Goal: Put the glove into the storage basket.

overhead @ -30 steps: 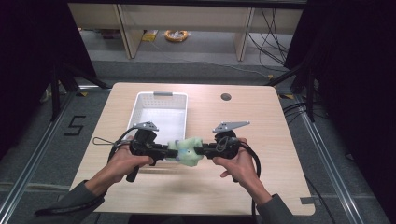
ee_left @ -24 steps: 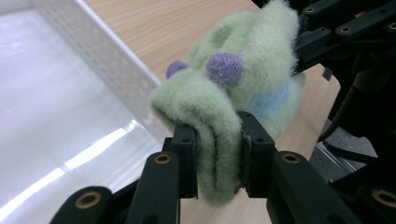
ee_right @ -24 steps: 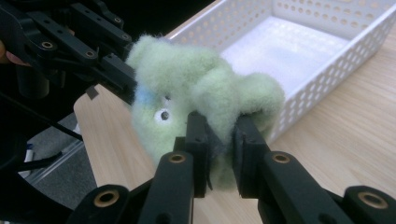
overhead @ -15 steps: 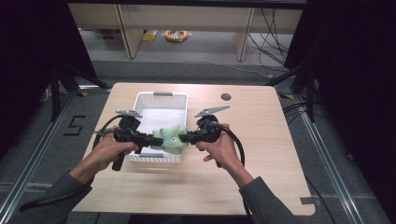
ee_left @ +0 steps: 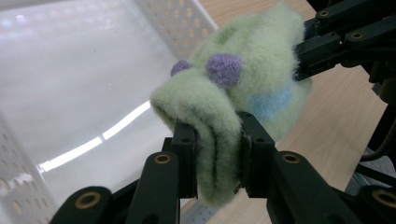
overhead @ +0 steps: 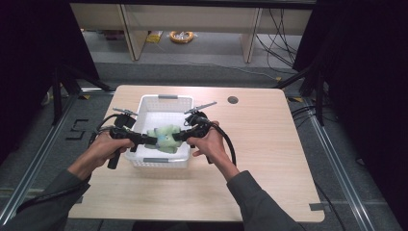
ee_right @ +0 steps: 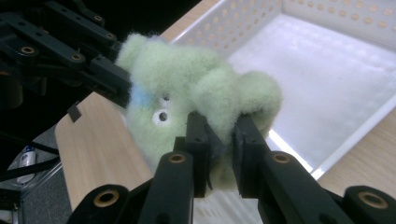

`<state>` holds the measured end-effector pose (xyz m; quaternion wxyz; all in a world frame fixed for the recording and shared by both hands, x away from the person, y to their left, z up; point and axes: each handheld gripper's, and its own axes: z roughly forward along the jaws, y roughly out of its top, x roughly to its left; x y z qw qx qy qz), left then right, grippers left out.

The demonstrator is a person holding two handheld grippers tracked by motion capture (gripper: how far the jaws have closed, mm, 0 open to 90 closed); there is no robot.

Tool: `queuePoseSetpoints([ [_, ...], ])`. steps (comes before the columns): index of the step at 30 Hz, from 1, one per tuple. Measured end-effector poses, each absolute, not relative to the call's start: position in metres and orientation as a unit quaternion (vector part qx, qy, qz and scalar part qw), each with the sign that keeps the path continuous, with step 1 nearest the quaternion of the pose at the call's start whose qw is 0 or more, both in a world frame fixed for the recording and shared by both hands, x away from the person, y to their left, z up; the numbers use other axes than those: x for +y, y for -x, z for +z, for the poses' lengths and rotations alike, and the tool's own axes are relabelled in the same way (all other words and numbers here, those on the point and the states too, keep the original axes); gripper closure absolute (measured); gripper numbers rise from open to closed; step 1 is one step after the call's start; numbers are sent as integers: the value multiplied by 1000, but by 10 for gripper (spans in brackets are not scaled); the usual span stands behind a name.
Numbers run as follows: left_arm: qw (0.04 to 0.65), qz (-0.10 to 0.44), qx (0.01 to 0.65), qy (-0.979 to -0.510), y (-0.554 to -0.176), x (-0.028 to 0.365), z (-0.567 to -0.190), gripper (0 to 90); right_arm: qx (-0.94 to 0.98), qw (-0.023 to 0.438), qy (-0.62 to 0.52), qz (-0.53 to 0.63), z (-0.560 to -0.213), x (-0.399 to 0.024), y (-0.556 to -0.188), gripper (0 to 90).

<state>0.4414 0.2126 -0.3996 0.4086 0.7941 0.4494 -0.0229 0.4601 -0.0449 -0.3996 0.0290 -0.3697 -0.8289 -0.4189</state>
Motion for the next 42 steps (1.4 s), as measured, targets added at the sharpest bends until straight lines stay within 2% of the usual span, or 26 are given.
queuePoseSetpoints([
  [17,357,-42,487,-796,-466,222,-444,712,-841,41,406,-356,-443,-14,-489,789],
  [32,337,-45,484,-806,-471,220,-457,712,-857,35,410,-310,-451,-5,-494,778],
  [42,313,-30,475,-821,-472,213,-463,677,-877,11,389,-282,-454,-1,-495,721],
])
